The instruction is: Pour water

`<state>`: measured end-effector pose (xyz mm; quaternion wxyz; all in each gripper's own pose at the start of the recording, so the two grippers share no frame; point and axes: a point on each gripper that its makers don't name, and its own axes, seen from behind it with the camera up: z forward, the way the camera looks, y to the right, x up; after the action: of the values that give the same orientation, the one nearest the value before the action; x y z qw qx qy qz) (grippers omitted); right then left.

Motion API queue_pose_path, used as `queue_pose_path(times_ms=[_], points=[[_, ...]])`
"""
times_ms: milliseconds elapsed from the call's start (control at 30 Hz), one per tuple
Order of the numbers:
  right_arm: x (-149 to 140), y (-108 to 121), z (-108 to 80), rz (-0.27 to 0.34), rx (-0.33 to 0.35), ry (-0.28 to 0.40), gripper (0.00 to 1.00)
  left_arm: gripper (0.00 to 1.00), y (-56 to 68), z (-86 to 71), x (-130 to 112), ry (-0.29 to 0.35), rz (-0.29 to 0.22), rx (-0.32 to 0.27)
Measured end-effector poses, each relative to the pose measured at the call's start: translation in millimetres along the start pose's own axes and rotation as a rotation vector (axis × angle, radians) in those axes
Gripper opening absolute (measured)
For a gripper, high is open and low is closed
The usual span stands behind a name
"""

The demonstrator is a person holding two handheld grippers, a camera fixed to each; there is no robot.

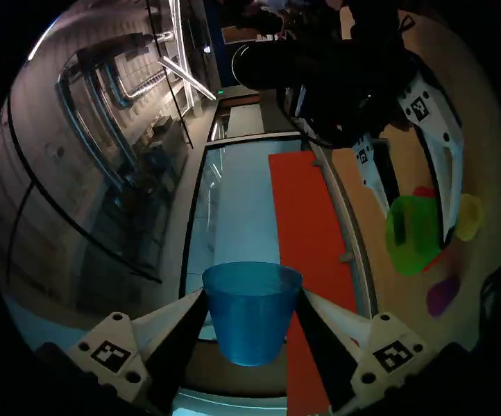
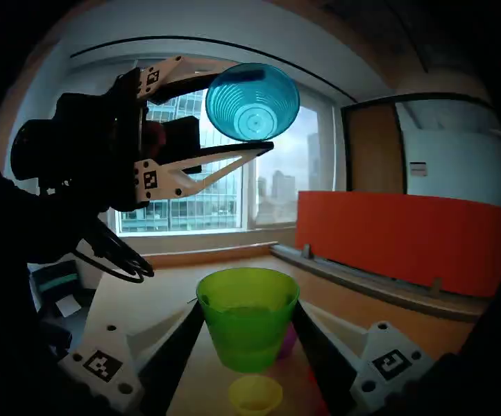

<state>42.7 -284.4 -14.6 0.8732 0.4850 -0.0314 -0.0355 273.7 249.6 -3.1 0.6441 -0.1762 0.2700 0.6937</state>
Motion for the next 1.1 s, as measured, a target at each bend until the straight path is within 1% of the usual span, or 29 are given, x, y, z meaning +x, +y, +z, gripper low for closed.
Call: queue_pose_path(times_ms=[100, 233, 367, 500, 767, 900, 1100], points=[[0, 0, -0.3, 0.0, 0.0, 0.0, 0.88, 0.85, -0.8, 0.4, -4, -0.004, -0.066, 0.002], [0, 0, -0.2, 0.0, -0.002, 0.001, 0.88, 0.85, -0.4, 1.4, -9, -0.007, -0.185, 0.0], [0, 1, 0.0, 0.002, -0.004, 0.003, 0.89, 0.85, 1.6, 1.6, -12, 0.002, -0.33, -0.013], [1, 1, 0.7, 0.004, -0.005, 0.006, 0.88, 0.85, 0.3, 1.3, -16, 0.007, -0.478, -0.014], [5, 1, 0.8, 0.004, -0.007, 0.011, 0.89, 0.85, -3.7, 1.1, -30, -0.013, -0.773, -0.001], [5, 1, 0.3, 0.004, -0.008, 0.014, 0.89, 0.85, -4.4, 2.5, -35, -0.012, -0.905, -0.007], [6, 1, 0.0, 0.004, -0.01, 0.014, 0.88, 0.85, -4.7, 4.1, -47, -0.031, -1.095, -0.006]])
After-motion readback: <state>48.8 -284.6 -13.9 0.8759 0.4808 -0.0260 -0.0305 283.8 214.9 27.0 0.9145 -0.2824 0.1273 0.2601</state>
